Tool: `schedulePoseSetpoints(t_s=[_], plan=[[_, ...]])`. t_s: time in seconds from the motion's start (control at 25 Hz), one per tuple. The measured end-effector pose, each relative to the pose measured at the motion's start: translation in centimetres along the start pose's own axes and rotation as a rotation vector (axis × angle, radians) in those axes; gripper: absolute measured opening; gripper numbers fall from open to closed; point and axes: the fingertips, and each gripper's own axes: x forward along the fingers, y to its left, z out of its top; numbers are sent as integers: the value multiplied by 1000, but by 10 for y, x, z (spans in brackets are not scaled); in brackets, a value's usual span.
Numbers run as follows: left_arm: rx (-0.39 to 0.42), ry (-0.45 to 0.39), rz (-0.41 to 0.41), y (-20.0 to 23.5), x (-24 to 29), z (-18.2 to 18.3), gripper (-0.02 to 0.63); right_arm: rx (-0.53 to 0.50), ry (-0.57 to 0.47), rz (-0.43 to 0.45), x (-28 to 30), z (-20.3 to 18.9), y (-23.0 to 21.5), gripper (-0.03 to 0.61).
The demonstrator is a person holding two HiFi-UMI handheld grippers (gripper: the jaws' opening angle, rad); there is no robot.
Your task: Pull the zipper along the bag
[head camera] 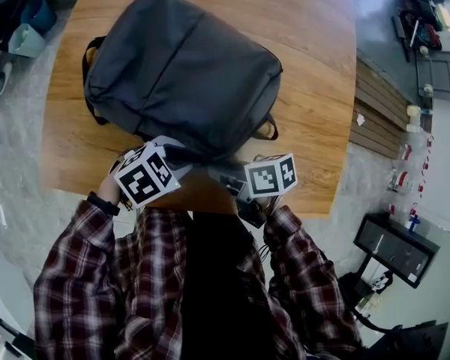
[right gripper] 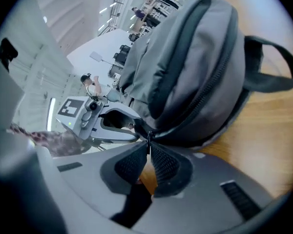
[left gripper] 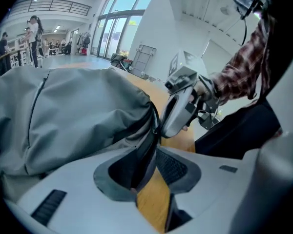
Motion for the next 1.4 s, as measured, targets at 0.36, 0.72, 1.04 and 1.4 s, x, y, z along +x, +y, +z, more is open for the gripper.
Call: schedulePoseSetpoints(t_s=[0.36,0.72,1.04,1.4], plan=[[191,69,55,-15,18,11,119,-124,51,-274,7,4,-15,34],[289,54,189,-7,19,2,89,12,-32,-106,0,-3,4,9],[226,3,203,-4,16,-1,89,-106,102,-116,-29,-2,-11,11],[174,-22,191,4,11,-4,91,-121,91,-109,-76,14,-42,18]])
